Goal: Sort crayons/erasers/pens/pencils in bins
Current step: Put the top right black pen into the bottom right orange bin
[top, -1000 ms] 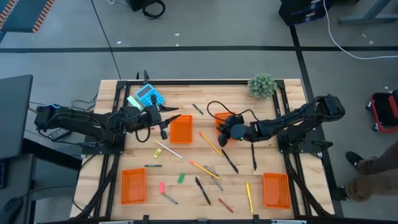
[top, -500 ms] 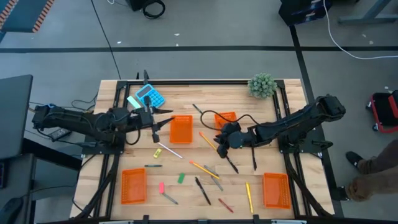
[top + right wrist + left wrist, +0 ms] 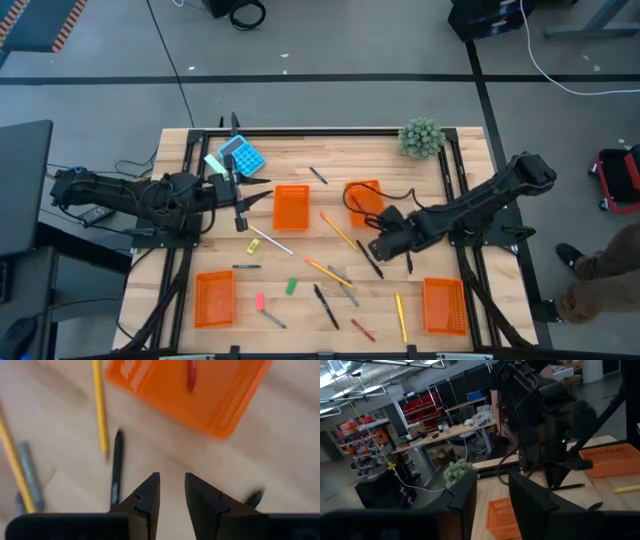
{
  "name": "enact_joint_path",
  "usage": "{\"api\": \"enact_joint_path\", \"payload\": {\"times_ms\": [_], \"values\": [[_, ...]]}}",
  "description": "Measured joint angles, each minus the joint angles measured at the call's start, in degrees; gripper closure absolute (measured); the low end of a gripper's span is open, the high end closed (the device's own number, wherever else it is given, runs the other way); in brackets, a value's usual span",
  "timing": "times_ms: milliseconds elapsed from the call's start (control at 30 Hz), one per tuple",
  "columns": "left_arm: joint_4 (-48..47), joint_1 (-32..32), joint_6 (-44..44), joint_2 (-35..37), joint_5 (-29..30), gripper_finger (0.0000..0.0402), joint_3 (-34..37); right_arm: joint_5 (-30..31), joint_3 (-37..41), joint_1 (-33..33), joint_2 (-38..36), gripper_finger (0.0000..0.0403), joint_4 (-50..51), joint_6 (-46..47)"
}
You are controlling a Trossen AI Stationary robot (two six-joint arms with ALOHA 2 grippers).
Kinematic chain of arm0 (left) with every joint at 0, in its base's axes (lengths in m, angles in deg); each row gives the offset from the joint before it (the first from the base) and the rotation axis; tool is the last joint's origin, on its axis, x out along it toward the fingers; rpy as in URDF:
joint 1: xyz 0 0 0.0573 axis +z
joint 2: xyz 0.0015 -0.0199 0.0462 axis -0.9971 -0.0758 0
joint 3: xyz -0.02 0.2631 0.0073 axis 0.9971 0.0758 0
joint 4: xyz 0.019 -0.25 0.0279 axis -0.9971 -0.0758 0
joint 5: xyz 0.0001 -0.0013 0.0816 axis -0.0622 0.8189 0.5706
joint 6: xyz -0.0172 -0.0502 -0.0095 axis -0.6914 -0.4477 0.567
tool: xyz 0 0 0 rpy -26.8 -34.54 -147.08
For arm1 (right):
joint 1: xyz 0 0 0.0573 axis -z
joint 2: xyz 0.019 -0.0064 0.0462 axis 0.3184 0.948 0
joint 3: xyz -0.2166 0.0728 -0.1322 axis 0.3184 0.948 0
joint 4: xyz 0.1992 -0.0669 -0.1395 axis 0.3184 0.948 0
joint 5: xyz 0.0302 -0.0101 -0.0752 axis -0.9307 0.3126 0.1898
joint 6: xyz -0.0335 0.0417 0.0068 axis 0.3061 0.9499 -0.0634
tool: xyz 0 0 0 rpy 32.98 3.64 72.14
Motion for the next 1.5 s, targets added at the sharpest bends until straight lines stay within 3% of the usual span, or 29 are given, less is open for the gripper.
{"api": "enact_joint_path", "payload": {"times_ms": [333, 567, 1033, 1500], "values": [[-0.1, 0.0, -0.2, 0.0, 0.0, 0.0279, 0.0, -1.6, 4.1, -2.9, 0.8, 0.0309, 0.4, 12.6], [0.1, -0.2, -2.8, 0.0, 0.0, 0.0284, 0.0, -8.1, 6.3, -0.3, 5.0, 0.0313, 1.4, 12.7], [1.2, -2.8, -2.1, 0.0, 0.0, 0.0289, 0.0, -12.4, 6.3, -3.0, 4.7, 0.0313, 6.3, 15.0], [1.4, -2.9, -2.1, -0.1, 0.0, 0.0291, 0.0, -14.0, 6.3, -5.3, 4.7, 0.0308, 3.1, 21.7]]}}
